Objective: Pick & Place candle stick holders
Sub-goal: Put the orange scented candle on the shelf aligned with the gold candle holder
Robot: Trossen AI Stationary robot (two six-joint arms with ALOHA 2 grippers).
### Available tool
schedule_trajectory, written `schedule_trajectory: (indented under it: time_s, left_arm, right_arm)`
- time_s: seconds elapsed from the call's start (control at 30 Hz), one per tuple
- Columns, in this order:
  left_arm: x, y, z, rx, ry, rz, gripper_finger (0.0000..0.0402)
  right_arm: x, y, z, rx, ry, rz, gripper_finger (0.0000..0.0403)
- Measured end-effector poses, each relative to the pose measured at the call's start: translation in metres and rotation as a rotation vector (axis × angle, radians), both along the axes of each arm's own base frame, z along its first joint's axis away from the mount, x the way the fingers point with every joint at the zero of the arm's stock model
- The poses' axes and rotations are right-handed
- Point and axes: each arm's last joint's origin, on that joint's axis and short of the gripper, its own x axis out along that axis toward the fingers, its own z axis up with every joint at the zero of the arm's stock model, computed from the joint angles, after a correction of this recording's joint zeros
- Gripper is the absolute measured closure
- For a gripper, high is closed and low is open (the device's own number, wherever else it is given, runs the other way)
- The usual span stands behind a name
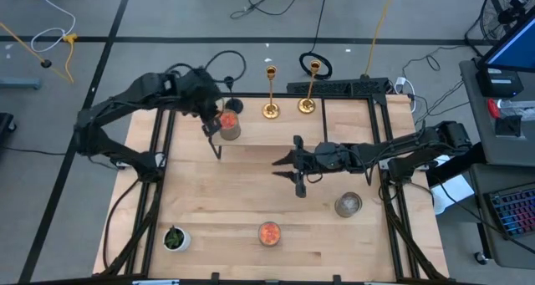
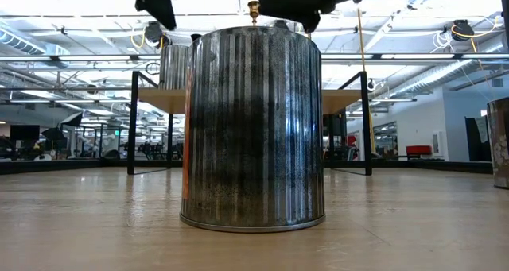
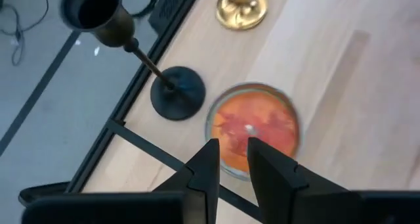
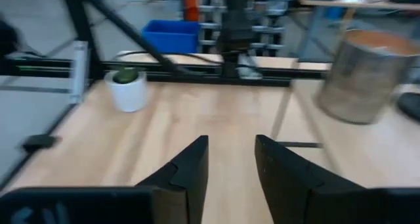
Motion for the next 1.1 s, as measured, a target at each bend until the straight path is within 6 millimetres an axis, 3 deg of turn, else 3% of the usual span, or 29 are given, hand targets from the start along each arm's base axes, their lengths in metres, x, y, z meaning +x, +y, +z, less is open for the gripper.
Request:
schedule_trajectory:
  time_s: [0.3, 0.6, 0.7, 0.87, 1.1]
  left_arm:
    - [-0.024, -0.034, 0.024, 0.028, -0.143, -0.091, 0.0316]
    - [-0.037, -0.079, 0.033, 0.181, -0.252, -0.175, 0.0316]
    - [-0.043, -0.092, 0.023, 0.188, -0.290, -0.226, 0.0316]
    - [-0.045, -0.107, -0.008, 0.153, -0.364, -0.278, 0.0316]
    - [-0.038, -0.120, -0.055, 0.110, -0.410, -0.307, 0.0316]
  right_arm:
    - [0.008, 0.028, -0.016, 0.149, 0.033, 0.067, 0.0223]
    - [0.010, 0.063, -0.032, 0.180, 0.072, 0.151, 0.0216]
    - [0.010, 0.070, -0.038, 0.186, 0.087, 0.145, 0.0216]
    - [0.020, 0.072, -0.065, 0.249, 0.169, 0.088, 0.0215]
    - [0.026, 0.084, -0.094, 0.342, 0.281, 0.183, 0.0215]
